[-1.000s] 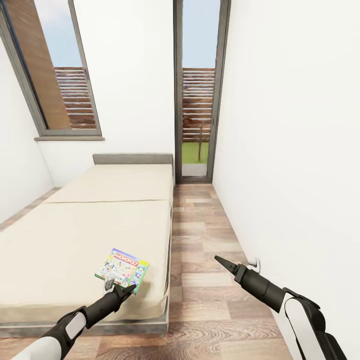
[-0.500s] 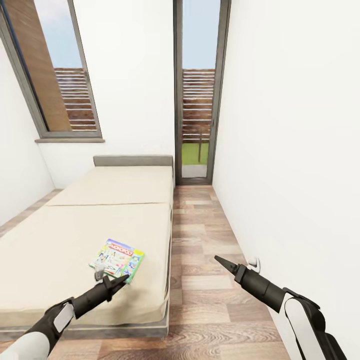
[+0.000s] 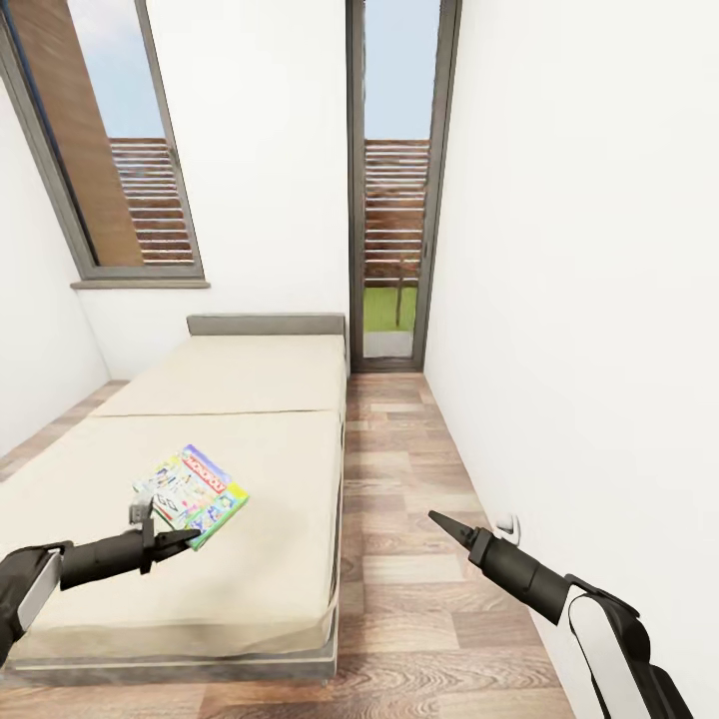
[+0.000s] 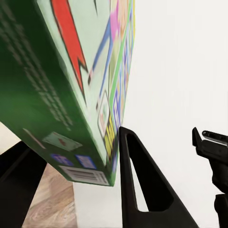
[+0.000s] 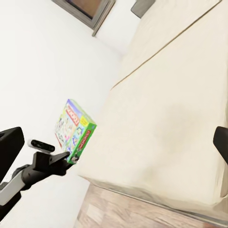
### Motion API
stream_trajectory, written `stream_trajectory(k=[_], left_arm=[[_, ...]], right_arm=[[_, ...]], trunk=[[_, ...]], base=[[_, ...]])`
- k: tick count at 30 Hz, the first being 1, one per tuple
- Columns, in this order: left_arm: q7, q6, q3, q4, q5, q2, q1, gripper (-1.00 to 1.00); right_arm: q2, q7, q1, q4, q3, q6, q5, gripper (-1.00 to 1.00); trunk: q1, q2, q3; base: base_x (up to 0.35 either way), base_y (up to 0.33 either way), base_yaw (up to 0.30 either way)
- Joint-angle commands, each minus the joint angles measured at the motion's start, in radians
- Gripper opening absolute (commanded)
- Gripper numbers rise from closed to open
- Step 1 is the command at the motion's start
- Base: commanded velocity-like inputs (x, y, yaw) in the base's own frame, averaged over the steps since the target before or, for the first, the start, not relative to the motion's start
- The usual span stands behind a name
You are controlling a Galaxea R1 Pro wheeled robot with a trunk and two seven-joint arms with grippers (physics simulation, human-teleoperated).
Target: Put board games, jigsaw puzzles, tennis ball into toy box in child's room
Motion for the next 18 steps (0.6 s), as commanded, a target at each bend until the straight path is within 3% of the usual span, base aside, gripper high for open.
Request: stream_trajectory(k=[1, 3, 5, 7, 13, 18], left_arm=[[-0.02, 0.01, -0.009, -0.004, 0.0, 0.017, 0.0, -1.0], [-0.092, 0.016, -0.027, -0.012, 0.0, 0.065, 0.0, -1.0], [-0.15, 0.017, -0.038, -0.015, -0.001, 0.091, 0.0, -1.0], [-0.288, 0.015, -0.084, -0.026, -0.006, 0.138, 0.0, -1.0], [-0.293, 0.014, -0.118, -0.048, -0.008, 0.174, 0.0, -1.0], [-0.293, 0.015, -0.123, -0.051, -0.009, 0.192, 0.0, -1.0]], right_arm=[[0.0, 0.002, -0.001, 0.0, -0.002, 0.006, -0.002, 1.0], [0.0, 0.002, -0.001, -0.001, -0.004, 0.006, -0.001, 1.0], [-0.001, 0.002, -0.001, 0.0, -0.006, 0.006, -0.001, 1.0], [-0.002, 0.001, -0.001, 0.0, -0.009, 0.006, -0.002, 1.0], [0.001, -0.002, -0.001, 0.0, -0.005, 0.006, -0.001, 1.0], [0.002, -0.003, -0.001, -0.003, -0.004, 0.006, 0.0, 1.0]], trunk=[[-0.004, 0.007, 0.002], [-0.012, 0.021, 0.008], [-0.019, 0.035, 0.015], [-0.027, 0.049, 0.021], [-0.05, 0.091, 0.04], [-0.069, 0.126, 0.055]], base=[[0.0, 0.0, 0.0], [0.0, 0.0, 0.0], [0.0, 0.0, 0.0], [0.0, 0.0, 0.0], [0.0, 0.0, 0.0], [0.0, 0.0, 0.0]])
